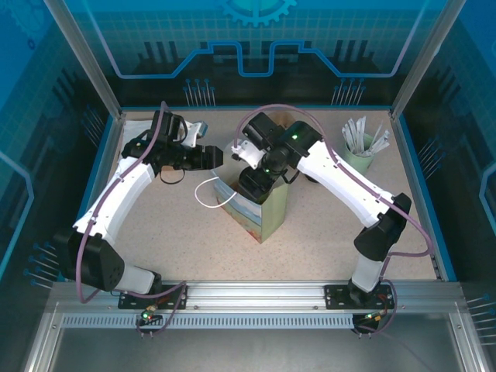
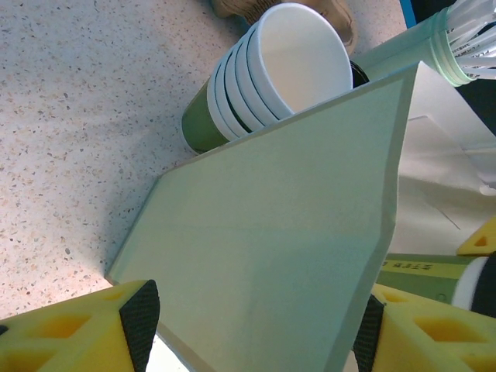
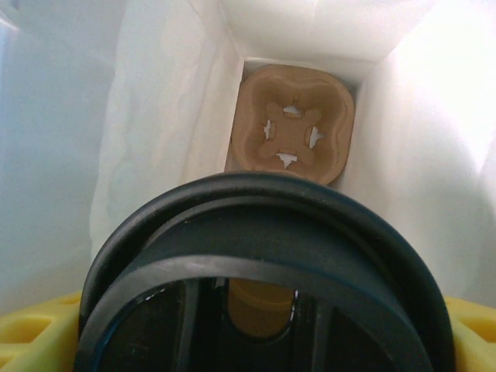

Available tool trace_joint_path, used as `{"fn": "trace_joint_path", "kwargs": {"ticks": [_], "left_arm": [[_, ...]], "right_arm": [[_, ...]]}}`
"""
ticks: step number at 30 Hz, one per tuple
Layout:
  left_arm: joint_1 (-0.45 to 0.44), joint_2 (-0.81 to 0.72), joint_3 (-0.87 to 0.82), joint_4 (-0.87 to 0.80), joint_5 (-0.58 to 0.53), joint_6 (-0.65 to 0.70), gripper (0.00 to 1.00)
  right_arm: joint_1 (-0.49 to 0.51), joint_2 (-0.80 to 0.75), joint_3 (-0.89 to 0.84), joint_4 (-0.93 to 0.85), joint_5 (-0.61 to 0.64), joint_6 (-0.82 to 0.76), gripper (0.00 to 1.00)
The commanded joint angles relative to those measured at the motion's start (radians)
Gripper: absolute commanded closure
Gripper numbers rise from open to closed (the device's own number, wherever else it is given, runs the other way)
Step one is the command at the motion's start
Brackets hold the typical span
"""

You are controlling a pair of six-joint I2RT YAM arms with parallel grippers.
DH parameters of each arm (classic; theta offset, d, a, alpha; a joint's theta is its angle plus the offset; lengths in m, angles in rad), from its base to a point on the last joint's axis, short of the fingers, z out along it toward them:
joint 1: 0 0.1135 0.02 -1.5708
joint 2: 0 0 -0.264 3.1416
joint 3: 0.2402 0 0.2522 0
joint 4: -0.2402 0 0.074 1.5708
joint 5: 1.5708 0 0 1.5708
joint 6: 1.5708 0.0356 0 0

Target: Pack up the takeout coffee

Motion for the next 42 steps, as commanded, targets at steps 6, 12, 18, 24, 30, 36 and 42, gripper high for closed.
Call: {"fn": "trace_joint_path", "kwargs": {"ticks": [6,12,18,24,30,36,42], "left_arm": [[-0.006,0.009,-0.008,-0.029,-0.035,0.024,0.32],[-0.007,0.012,-0.009,-0.023,-0.033,0.021,0.32],[-0.008,0.013,-0.010,-0.024,-0.034,0.021,0.32],[-0.008,0.013,-0.012,-0.026,-0.037,0.022,0.32],[-0.008,0.017,-0.012,-0.027,-0.044,0.022,0.32],[-0.008,0.017,-0.009,-0.029,-0.045,0.024,0.32],[-0.008,0.018,-0.005,-0.031,-0.045,0.025,0.32]], "right_arm": [[-0.016,-0.025,-0.076,0.069,-0.015,-0.004,0.16],[-0.016,-0.027,-0.129,0.089,0.001,-0.023,0.16],[-0.017,-0.028,-0.169,0.131,0.004,-0.035,0.15],[-0.016,-0.031,-0.201,0.139,0.010,-0.042,0.15],[-0.017,-0.029,-0.225,0.146,0.021,-0.048,0.15],[-0.016,-0.024,-0.244,0.155,0.027,-0.057,0.15],[-0.016,-0.014,-0.258,0.162,0.021,-0.057,0.14]]}}
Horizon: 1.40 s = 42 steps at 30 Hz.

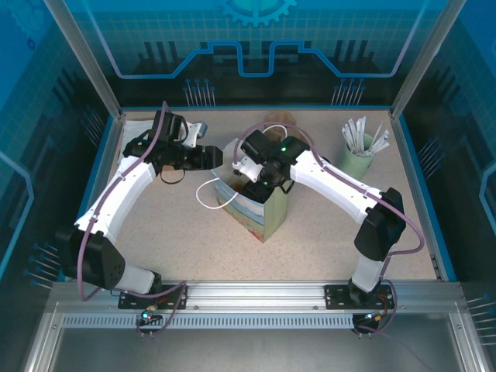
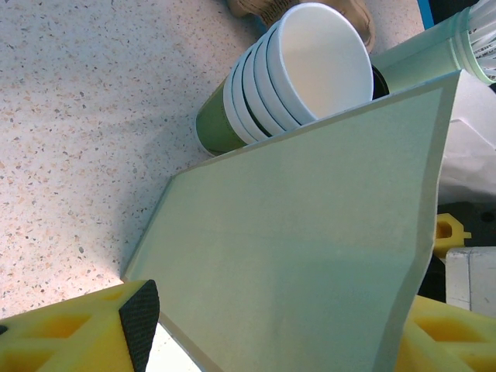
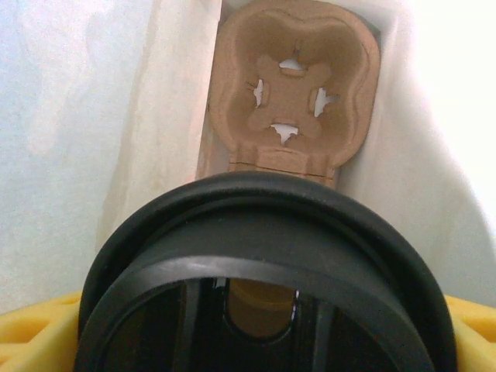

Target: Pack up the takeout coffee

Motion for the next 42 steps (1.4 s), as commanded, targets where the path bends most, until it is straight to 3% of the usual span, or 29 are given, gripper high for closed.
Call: {"fn": "trace_joint_path", "kwargs": {"ticks": [1,33,42], "left_arm": [[-0.008,0.006,-0.005,-0.029,-0.014,0.024,0.32],[-0.029,0.009,0.000,-0.017,-0.015,0.026,0.32],[-0.029,0.006,0.000,-0.017,-0.024,0.024,0.31]], "right_arm": [[-0.008,-0.010,-0.012,0.010,0.000,-0.011,0.15],[-0.014,0.126,0.169,-0.046,-0.015,0.027,0.15],[-0.013,0.123,0.141,-0.037,-0.009,0.028,0.15]]}}
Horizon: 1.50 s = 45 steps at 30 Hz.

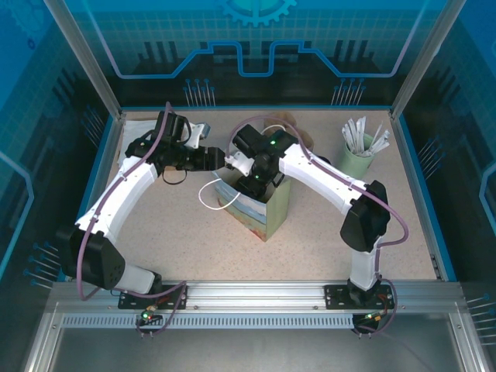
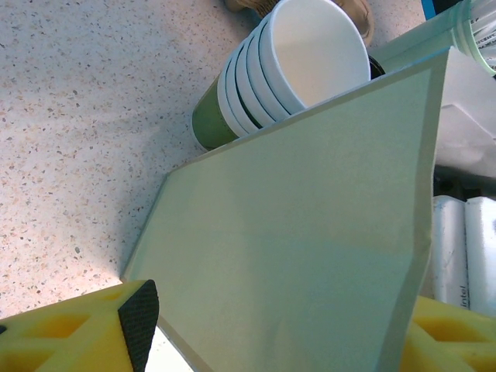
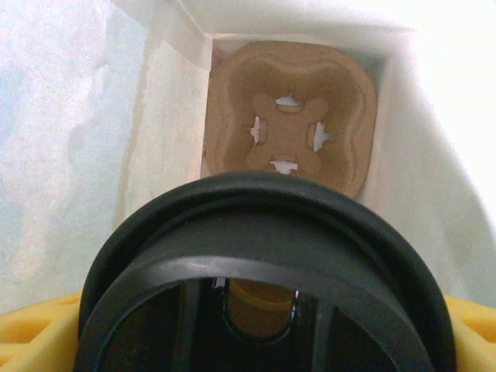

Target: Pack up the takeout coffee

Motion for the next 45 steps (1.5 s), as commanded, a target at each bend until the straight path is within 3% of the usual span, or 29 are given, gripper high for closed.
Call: {"fn": "trace_joint_path", "kwargs": {"ticks": [1,18,45], "left_arm": [[-0.007,0.005,-0.001,-0.016,-0.014,0.020,0.31],[-0.005,0.015,-0.003,-0.026,-0.065,0.011,0.31],[-0.005,0.024,0.012,-0.039,-0.076,0.013,0.31]], "right_arm": [[-0.008,-0.010,-0.012,-0.009,0.003,0.006,0.15],[-0.012,-0.158,-0.182,0.041,0.012,0.018,0.15],[-0.016,-0.155,-0.328,0.129,0.001,0.011,0.15]]}}
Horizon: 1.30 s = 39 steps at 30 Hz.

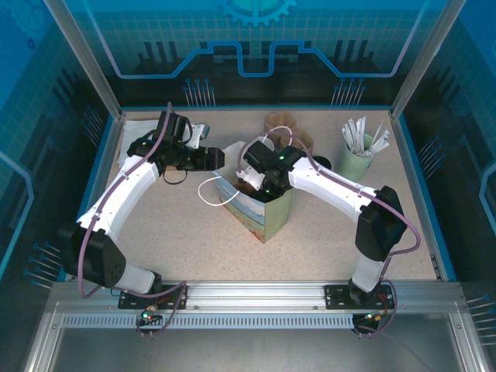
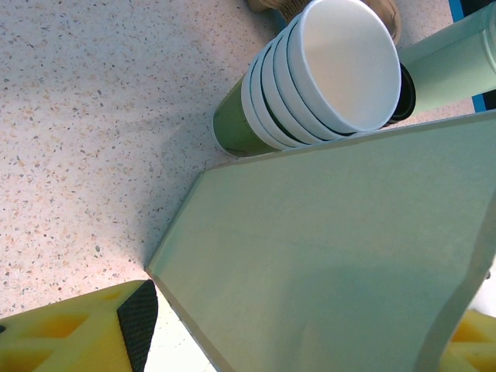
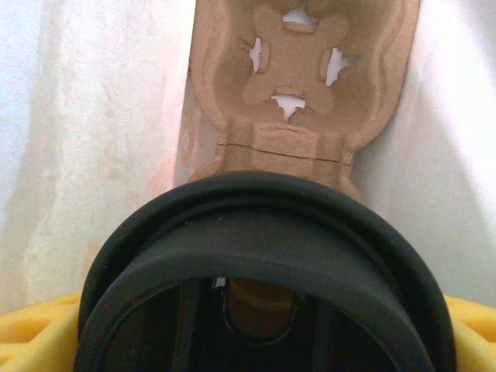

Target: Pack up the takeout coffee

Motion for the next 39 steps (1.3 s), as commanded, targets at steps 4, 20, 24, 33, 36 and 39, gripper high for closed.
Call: {"fn": "trace_joint_path", "kwargs": {"ticks": [4,20,24,33,36,39], "left_arm": [[-0.003,0.012,0.014,-0.040,-0.028,0.015,0.31],[-0.002,0.020,0.017,-0.056,-0.073,0.021,0.28],[-0.002,0.021,0.020,-0.056,-0.068,0.021,0.28],[-0.002,0.020,0.024,-0.056,-0.045,0.018,0.28],[-0.002,0.020,0.024,-0.059,-0.039,0.021,0.27],[-0.002,0.020,0.025,-0.060,-0.036,0.021,0.27]], "right_arm": [[-0.011,-0.020,-0.043,0.019,-0.016,-0.011,0.15],[-0.019,-0.010,-0.109,0.061,-0.021,-0.062,0.14],[-0.019,0.005,-0.116,0.059,-0.013,-0.068,0.14],[-0.020,0.043,-0.143,0.048,-0.002,-0.074,0.13],[-0.019,0.058,-0.153,0.047,0.002,-0.076,0.13],[-0.020,0.075,-0.159,0.044,0.007,-0.081,0.13]]}}
